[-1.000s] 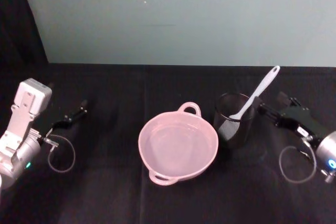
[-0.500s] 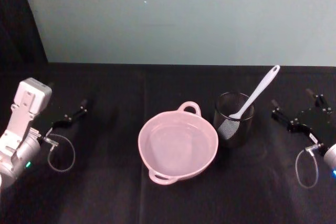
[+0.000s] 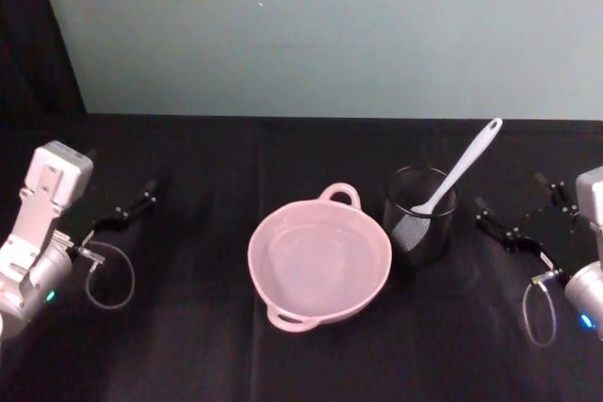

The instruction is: Use the one hand to pick up the spoon and stir the clear water in the bowl.

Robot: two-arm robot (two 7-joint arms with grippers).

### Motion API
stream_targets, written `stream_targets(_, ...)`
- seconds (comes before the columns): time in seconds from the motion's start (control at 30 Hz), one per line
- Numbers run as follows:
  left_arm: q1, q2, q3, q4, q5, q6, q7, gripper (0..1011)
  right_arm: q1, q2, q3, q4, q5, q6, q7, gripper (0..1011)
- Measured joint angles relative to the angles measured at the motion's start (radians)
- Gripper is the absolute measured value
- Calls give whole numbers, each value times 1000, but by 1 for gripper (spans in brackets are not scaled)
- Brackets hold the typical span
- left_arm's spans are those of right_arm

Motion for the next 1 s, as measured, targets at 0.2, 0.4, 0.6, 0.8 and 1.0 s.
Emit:
stream_targets(0.2,0,0,0,0,0,0,0,1005,0,1,0,-1,2,0,1,1003)
stream_targets(0.4,0,0,0,0,0,0,0,1005,0,1,0,-2,4,0,2,1003)
stream_targets(0.6,0,0,0,0,0,0,0,1005,0,2,0,-2,6,0,3,1002)
stream_targets(0.8,0,0,0,0,0,0,0,1005,0,2,0,-3,7,1,3,1003)
stream_targets(1.0,0,0,0,0,0,0,0,1005,0,2,0,-3,8,1,4,1003)
